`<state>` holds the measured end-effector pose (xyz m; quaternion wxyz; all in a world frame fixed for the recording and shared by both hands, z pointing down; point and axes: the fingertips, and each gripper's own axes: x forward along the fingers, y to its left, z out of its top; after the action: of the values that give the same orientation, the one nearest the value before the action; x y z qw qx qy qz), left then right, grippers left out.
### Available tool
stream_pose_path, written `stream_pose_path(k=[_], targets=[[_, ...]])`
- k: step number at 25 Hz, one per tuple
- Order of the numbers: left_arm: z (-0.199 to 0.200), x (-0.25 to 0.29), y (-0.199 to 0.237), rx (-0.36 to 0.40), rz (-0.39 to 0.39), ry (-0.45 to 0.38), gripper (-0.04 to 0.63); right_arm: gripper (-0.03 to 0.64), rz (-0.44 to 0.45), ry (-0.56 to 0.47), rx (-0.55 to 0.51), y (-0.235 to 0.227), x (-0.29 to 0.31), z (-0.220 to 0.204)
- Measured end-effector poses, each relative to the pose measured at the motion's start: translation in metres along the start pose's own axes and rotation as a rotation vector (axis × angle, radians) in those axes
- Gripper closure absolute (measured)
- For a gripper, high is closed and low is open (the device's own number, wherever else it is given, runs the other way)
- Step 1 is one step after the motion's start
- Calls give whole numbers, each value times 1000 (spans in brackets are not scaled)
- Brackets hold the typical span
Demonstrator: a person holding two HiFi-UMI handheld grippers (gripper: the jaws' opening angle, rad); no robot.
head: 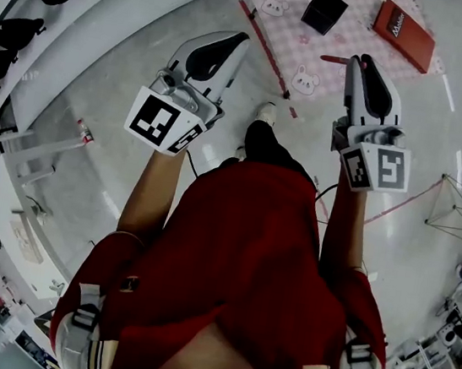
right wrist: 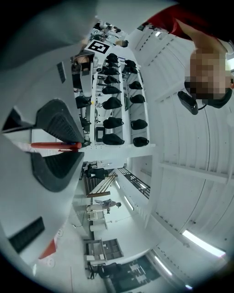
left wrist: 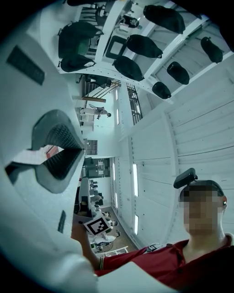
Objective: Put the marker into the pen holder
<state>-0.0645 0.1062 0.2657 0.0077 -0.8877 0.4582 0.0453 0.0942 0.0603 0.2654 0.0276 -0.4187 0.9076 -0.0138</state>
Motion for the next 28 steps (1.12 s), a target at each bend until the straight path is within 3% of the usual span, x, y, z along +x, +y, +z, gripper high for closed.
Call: stream_pose_path(k=[13,22,28], targets=[[-11,76,71,-5,-9,26,589,557,-47,13,-10,-56,72,-25],[-19,123,89,4,-22,49,589,557,-50,-15,-2,-89,105,-37],[-26,142,94,4,-15,58,588,557,-57,37,-35,-112,120,-59]])
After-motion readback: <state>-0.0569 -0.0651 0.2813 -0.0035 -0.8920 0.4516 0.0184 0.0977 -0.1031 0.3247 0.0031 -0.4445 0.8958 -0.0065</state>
